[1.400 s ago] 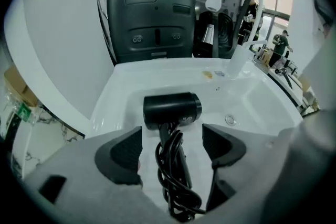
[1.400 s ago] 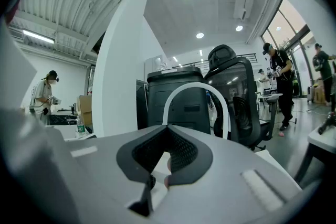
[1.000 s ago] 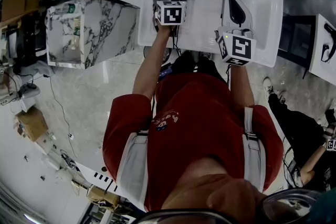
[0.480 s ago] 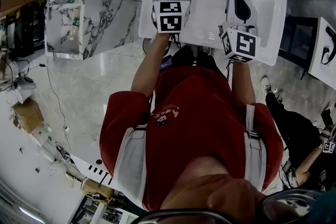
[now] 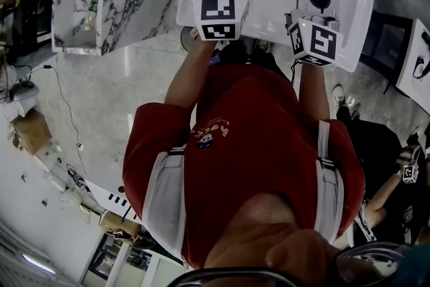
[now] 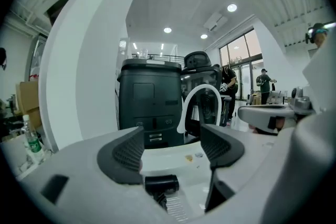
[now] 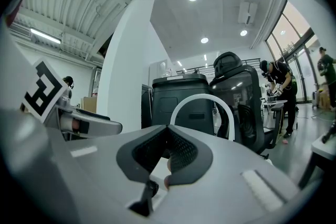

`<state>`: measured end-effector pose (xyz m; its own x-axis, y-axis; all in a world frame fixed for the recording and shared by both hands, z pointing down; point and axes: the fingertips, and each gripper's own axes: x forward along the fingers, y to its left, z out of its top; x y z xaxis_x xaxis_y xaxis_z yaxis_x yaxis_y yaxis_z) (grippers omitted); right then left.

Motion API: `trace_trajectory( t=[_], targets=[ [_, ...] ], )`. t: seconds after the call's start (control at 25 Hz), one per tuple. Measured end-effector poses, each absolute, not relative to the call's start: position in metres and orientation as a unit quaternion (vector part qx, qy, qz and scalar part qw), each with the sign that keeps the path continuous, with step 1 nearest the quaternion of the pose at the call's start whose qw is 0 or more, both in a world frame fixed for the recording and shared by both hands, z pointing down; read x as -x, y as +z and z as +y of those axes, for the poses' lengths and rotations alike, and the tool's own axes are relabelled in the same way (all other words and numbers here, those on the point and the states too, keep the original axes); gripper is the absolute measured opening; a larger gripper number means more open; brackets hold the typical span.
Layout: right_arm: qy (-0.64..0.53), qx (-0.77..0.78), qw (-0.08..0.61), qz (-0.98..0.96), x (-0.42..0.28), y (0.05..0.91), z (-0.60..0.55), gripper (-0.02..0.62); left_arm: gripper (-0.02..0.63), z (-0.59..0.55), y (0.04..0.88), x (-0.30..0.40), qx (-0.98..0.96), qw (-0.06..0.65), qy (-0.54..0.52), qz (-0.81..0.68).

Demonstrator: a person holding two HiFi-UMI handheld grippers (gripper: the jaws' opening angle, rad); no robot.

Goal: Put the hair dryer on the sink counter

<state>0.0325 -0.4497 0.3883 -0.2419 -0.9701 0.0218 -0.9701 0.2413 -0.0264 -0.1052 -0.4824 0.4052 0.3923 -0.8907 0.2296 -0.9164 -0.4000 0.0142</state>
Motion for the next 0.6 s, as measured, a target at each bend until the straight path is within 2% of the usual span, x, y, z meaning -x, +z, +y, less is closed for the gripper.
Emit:
trace_trajectory(
  t=[0.4,0.6],
  targets=[
    [0.006,-0.619,-0.004,-0.785,-0.034,0.378,-0.449,0.0,0.319,-0.458,0.341,0.095,-0.84,-0.018,0.023,-0.542],
    [-0.004,-0.619,-0.007,-0.785,-0.035,0.369,-0.448,0.001,0.308,-0.446,0.312,0.089,-0.838,-0.042,-0.048,-0.542]
  ],
)
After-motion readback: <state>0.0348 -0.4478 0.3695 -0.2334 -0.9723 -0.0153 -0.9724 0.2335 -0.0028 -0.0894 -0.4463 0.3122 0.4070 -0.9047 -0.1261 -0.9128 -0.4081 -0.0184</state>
